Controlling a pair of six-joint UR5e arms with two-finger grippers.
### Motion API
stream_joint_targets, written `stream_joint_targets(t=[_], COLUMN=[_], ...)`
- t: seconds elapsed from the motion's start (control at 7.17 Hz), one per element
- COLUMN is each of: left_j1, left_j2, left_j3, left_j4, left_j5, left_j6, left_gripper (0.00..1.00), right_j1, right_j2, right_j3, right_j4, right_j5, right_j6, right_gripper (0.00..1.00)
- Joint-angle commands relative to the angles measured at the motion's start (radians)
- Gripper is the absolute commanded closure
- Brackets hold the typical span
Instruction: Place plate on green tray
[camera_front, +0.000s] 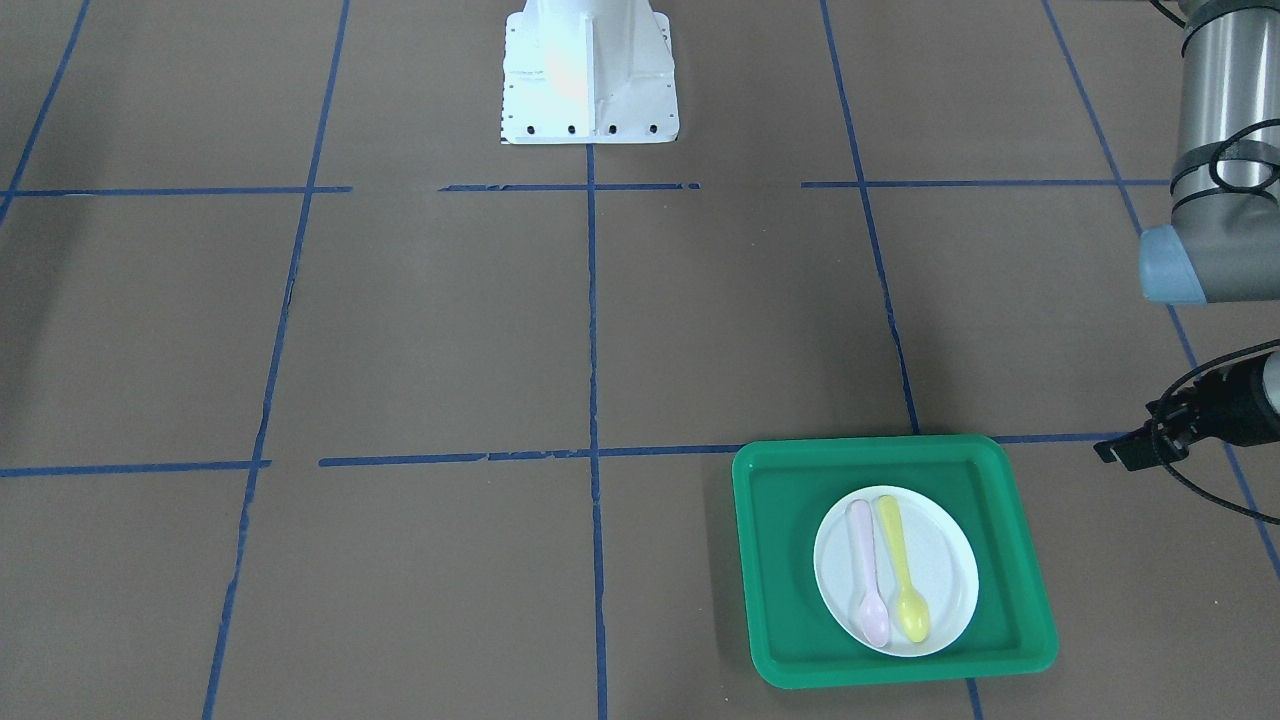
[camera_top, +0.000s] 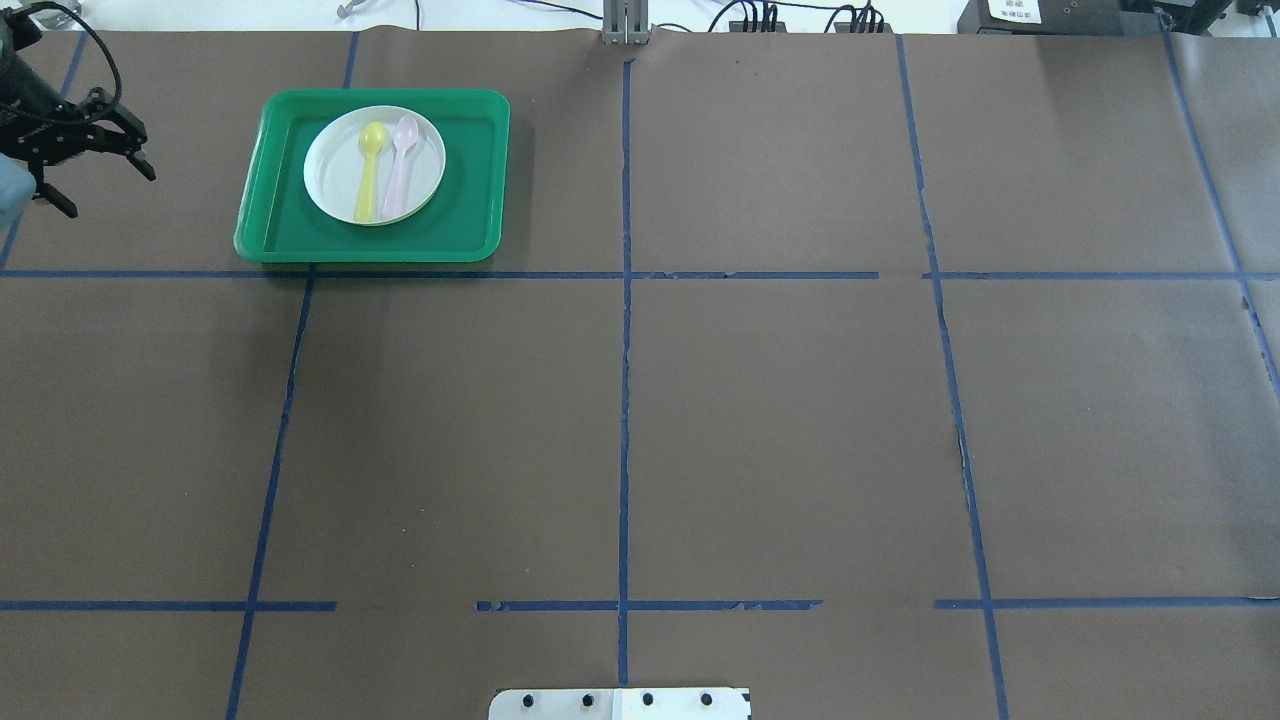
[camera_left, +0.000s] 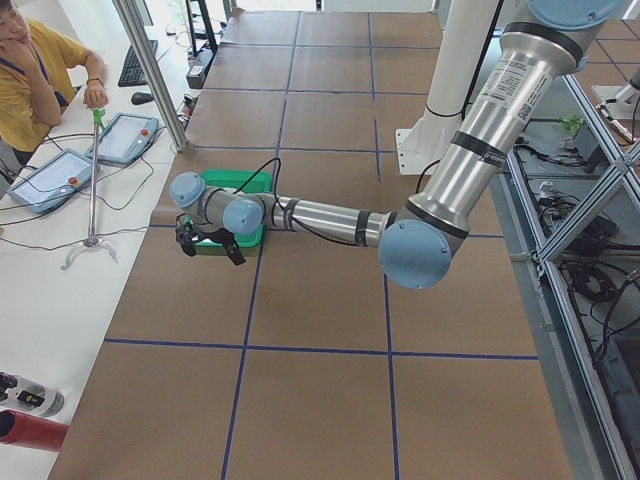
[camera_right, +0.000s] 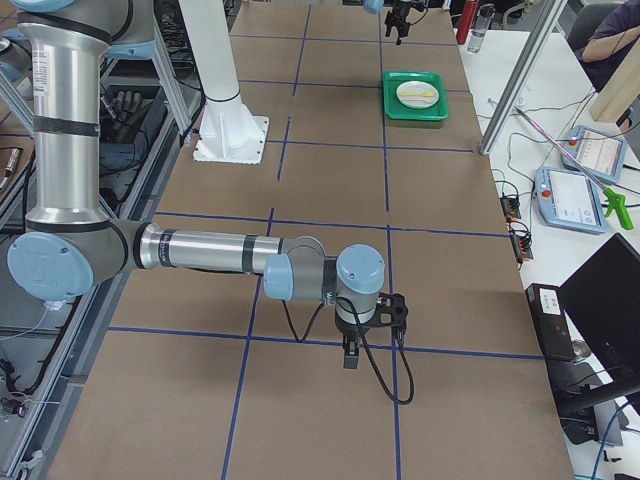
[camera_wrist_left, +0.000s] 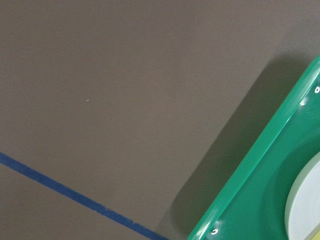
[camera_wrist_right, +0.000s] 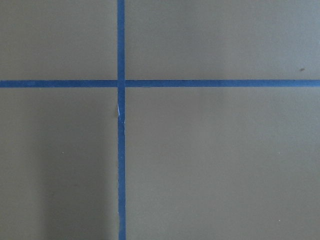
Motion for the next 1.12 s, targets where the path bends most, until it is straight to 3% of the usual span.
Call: stream_joint_targets(t=[0.0,0.28,0.7,0.98], left_j1=[-0.022,-0.051,-0.114,-0.169], left_j2=[0.135,0.207,0.297,0.416], left_j3=[-0.148,-0.201,-0.377,-0.463], left_j4=[0.016,0.027,0.247,0.254], left_j5=[0.001,0.001,0.002,0.053], left_j6=[0.024,0.166,0.450,0.686], left_gripper=[0.06,0.07,0.06,0.05], right_j1=[0.000,0.000,0.000,0.000], right_j2=[0.000,0.000,0.000,0.000], right_j3=[0.000,0.000,0.000,0.000], right_j4=[0.000,0.000,0.000,0.000], right_j5=[0.000,0.000,0.000,0.000], right_j6=[0.000,0.000,0.000,0.000], right_gripper=[0.00,0.00,0.00,0.00])
